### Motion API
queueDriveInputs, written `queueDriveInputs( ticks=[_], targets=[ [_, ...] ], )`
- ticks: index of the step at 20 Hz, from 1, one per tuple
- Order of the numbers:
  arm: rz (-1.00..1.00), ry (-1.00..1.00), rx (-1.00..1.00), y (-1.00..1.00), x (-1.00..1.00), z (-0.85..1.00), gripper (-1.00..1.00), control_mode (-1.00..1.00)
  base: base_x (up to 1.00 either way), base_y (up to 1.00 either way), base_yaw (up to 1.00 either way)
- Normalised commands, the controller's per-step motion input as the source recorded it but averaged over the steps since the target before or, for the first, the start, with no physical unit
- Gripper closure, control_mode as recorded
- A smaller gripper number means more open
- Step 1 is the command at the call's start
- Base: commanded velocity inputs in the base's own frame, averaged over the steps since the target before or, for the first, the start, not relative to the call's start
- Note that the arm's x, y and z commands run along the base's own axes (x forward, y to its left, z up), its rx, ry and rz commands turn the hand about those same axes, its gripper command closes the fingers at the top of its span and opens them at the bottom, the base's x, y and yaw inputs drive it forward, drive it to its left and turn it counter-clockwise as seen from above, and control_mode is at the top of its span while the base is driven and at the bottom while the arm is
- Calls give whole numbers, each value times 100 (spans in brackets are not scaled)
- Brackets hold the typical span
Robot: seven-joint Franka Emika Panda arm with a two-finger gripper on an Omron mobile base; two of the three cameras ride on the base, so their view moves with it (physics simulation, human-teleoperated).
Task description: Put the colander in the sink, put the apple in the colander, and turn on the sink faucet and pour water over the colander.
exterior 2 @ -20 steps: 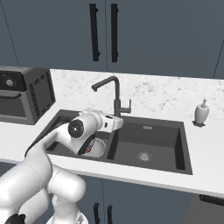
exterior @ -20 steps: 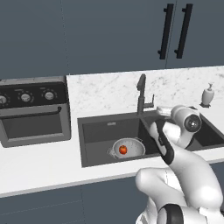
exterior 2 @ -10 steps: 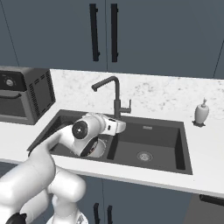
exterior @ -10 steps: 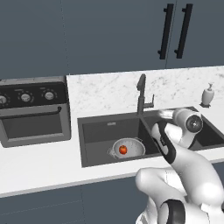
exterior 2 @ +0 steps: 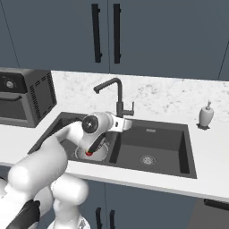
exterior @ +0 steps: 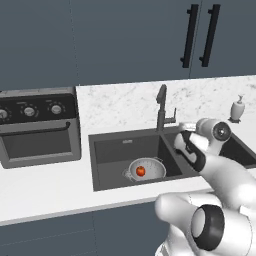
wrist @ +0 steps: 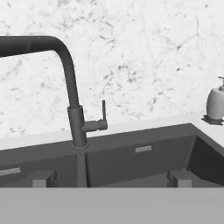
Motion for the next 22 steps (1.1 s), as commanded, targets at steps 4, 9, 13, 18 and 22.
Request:
queueDriveInputs(
  ticks=[4,9,13,18,22],
  targets=[
    [21,0,0,-29,43,-15,-100,-100,0,0,0],
    [15,0,0,-5,47,-21,-100,-100,0,0,0],
    [2,6,0,-3,38,-15,-100,-100,0,0,0],
    [0,12,0,-1,22,-8,-100,-100,0,0,0],
    [0,7,0,0,23,-15,-100,-100,0,0,0]
  ],
)
